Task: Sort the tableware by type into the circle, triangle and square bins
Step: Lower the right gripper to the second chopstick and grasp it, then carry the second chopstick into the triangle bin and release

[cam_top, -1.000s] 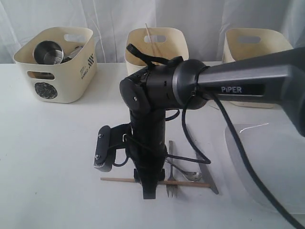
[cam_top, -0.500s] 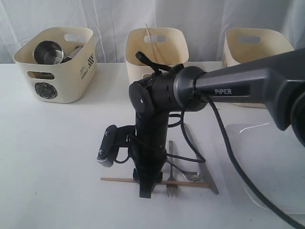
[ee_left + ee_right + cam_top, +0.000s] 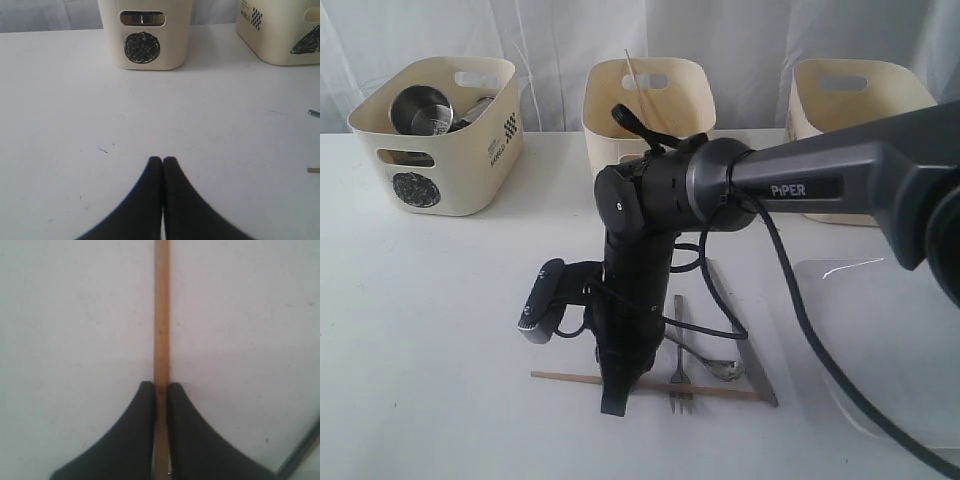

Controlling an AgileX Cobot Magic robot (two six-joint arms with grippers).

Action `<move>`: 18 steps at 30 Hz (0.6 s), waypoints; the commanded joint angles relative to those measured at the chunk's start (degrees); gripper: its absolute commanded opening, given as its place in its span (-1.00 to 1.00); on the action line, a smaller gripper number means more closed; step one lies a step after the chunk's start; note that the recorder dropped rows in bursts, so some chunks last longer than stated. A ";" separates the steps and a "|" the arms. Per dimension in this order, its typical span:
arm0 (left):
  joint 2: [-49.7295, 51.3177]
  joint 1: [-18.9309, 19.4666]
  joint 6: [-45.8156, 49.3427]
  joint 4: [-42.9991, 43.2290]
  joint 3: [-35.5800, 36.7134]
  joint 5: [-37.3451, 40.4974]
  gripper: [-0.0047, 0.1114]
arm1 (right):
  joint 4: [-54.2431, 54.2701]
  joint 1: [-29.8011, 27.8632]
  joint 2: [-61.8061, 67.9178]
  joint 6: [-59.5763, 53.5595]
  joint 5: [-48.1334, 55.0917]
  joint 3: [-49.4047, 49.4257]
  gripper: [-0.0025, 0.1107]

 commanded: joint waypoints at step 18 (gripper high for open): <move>-0.23 -0.25 0.00 -0.30 0.20 -0.24 -0.92 | 15.23 -10.75 -26.21 19.48 -32.99 11.31 -0.96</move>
